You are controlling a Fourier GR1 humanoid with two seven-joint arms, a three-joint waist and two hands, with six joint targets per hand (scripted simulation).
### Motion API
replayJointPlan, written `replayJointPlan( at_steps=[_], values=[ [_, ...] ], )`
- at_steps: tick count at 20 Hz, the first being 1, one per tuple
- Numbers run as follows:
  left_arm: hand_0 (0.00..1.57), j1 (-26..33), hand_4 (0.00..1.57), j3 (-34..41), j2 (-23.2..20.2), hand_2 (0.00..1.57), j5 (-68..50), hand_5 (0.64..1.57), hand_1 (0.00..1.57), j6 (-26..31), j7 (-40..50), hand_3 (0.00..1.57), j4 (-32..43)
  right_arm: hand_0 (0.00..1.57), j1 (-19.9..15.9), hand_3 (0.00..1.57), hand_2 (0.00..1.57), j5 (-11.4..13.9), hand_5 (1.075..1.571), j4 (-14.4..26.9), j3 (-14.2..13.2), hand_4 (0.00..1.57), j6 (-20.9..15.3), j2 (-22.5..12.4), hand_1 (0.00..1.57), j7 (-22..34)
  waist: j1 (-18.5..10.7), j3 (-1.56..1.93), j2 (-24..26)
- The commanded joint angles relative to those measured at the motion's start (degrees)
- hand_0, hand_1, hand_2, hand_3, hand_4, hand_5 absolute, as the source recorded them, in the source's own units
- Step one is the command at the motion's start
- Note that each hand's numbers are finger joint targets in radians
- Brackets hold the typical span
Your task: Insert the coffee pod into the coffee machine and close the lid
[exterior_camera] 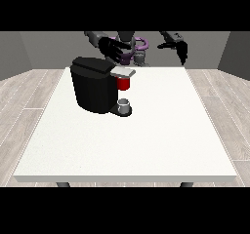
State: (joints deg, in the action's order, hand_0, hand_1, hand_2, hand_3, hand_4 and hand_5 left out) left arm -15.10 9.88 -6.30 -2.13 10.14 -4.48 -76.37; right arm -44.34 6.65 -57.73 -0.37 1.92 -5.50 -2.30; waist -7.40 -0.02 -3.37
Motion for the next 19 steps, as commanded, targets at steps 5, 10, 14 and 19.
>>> replayJointPlan(
  at_steps=[5,10,14,19],
  values=[
    [0.00,0.1,0.12,-1.5,-0.4,0.00,-0.1,1.571,0.00,1.2,-2.5,0.00,-1.8,0.00,-3.8,0.00,0.00,1.7,1.571,1.9,-0.6,0.07,-1.4,1.2,0.00,0.4,-1.2,0.01,-0.4],
    [0.00,2.3,0.17,-1.3,1.1,0.00,0.5,1.571,0.00,-0.7,-6.3,0.00,-0.2,0.00,-1.3,0.00,0.00,-1.9,1.571,-1.9,-0.3,0.13,4.1,2.3,0.00,-2.6,1.6,0.01,1.6],
    [0.00,3.3,0.19,-1.5,1.6,0.00,0.8,1.571,0.00,-0.8,-7.5,0.00,1.7,0.00,9.8,0.00,0.00,-4.9,1.571,-6.4,7.0,0.28,3.1,5.4,0.00,-10.5,4.6,0.02,4.5],
    [0.00,6.6,0.19,0.3,1.1,0.00,0.0,1.571,0.00,-2.2,-4.0,0.00,2.0,0.00,23.7,0.00,0.00,-10.4,1.571,-9.4,10.4,0.16,1.1,5.5,0.00,-8.8,8.7,0.03,11.6]
  ],
)
